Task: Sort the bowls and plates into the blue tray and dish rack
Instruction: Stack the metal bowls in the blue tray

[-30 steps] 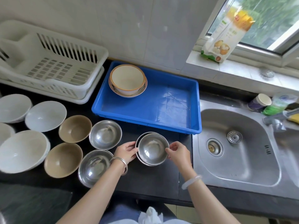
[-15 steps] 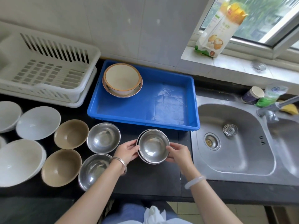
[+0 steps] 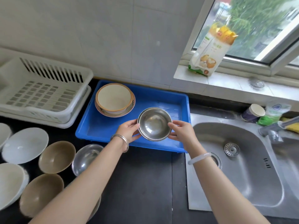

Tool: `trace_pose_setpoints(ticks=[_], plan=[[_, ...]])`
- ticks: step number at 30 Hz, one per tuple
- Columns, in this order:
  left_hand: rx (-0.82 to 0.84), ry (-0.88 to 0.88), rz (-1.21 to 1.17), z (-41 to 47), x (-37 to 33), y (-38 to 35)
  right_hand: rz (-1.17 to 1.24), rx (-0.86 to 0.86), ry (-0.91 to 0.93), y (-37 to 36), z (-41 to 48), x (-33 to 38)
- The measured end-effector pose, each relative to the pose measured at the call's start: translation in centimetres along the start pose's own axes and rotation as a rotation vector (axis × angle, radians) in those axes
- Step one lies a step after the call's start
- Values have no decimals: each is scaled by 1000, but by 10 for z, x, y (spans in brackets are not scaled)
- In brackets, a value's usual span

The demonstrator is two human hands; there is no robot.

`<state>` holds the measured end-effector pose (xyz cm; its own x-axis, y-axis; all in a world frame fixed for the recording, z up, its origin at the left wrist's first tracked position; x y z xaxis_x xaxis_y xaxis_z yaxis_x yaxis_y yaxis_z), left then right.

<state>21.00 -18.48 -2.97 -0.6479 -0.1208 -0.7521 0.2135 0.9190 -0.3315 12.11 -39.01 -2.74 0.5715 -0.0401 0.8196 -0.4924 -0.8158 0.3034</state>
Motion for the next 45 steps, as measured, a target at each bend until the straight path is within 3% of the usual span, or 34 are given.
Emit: trace_pose_setpoints(ticks=[16, 26, 45], plan=[[-225, 65, -134, 114, 17, -12, -99, 115, -39, -33, 142, 6], [-325, 51, -397, 139, 32, -9, -64, 112, -81, -46, 170, 8], [-312, 77, -584, 153, 33, -19, -12, 86, -89, -52, 176, 17]])
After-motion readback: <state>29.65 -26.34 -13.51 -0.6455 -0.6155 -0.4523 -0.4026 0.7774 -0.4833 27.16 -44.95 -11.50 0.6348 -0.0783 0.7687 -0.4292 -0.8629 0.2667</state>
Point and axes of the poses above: each hand's wrist, its own z-axis towards the middle knuckle, its own y-axis out of the back of the hand, x = y × z, the point moved 10 cm from there along z, towards the middle knuckle, and after that the axes turned 8 degrees about -z, right-handed, at the moved point
